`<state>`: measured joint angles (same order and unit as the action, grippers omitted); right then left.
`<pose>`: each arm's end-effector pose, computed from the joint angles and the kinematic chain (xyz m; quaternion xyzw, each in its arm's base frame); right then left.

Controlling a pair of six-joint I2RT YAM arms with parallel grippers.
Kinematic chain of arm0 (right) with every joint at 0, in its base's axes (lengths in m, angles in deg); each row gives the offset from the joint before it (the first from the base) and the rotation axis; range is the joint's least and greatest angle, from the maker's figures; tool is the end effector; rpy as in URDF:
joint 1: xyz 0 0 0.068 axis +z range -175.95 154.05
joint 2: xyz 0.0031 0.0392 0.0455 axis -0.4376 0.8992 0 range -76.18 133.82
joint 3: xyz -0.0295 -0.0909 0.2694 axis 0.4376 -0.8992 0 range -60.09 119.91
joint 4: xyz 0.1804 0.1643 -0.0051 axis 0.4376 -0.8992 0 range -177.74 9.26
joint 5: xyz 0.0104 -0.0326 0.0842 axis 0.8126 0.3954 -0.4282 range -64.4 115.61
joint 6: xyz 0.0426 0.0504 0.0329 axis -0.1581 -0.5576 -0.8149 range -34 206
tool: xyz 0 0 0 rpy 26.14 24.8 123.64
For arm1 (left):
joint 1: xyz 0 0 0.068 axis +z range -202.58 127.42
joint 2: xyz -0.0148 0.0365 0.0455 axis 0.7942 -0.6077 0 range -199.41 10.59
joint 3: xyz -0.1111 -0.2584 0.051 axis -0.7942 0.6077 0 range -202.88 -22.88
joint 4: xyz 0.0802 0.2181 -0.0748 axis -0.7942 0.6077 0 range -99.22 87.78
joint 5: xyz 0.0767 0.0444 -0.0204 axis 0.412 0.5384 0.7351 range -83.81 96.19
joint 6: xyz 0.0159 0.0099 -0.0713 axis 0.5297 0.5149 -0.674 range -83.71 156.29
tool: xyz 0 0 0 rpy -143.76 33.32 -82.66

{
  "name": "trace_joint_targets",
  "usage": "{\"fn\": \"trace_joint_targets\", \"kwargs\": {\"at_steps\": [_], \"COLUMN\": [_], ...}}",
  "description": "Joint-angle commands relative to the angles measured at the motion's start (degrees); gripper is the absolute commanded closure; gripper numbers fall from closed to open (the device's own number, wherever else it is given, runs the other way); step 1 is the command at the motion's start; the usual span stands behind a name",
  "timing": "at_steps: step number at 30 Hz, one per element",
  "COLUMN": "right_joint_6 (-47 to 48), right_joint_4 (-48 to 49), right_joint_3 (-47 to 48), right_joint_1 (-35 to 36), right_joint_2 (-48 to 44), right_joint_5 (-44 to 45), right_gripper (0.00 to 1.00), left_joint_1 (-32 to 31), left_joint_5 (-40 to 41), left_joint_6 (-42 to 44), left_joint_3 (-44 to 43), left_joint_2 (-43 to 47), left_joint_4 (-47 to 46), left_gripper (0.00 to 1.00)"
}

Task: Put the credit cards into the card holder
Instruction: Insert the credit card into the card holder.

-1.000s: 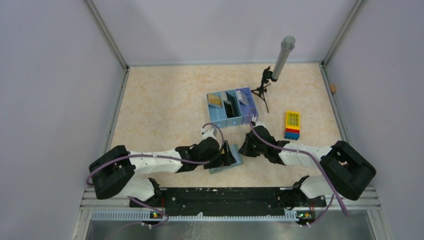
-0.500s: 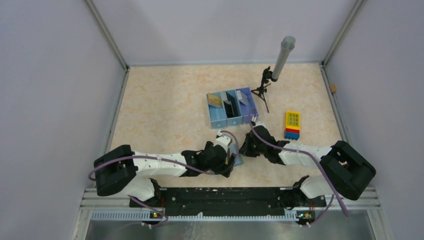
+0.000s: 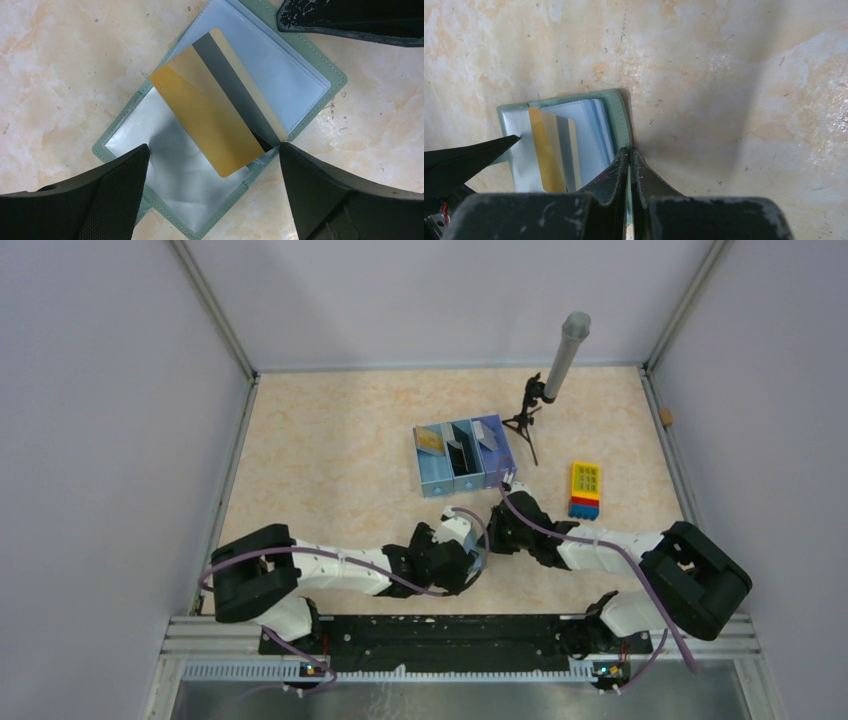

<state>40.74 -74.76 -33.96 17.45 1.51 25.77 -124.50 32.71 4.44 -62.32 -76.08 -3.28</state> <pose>0.1770 0.1671 0.1477 0.0155 0.9257 0.2632 0.2713 0.1128 -0.2567 0.1617 0.2483 0.8924 -0.1076 0.3611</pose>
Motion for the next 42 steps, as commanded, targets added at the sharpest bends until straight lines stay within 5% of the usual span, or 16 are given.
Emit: {"fn": "trace_joint_targets", "kwargs": {"at_steps": [1, 21, 30, 42], "right_joint_6": [0.2, 0.0, 0.1, 0.3], "right_joint_4": [-2.4, -2.2, -3.0, -2.6], "right_joint_3": [-0.6, -1.1, -1.2, -1.3], "right_joint_1": [0.5, 0.5, 0.5, 0.5], "right_joint_2": [0.9, 0.8, -0.9, -0.8], "right_joint_5": [2.0, 1.9, 1.8, 1.1], "right_gripper": [1.0, 1.0, 1.0, 1.0], "left_joint_1": [-0.8, -0.9, -0.9, 0.7], "left_joint_5": [4.6, 10.1, 5.5, -4.6], "left_joint_6": [-1.9, -12.9, -12.7, -28.8], "left_joint_3": [-2.0, 2.2, 4.3, 5.2], "left_joint_2": [-1.2, 0.7, 8.1, 11.7], "left_joint_4": [1.5, -3.4, -4.1, -2.5], "left_gripper": [0.01, 0.01, 0.01, 0.01]}}
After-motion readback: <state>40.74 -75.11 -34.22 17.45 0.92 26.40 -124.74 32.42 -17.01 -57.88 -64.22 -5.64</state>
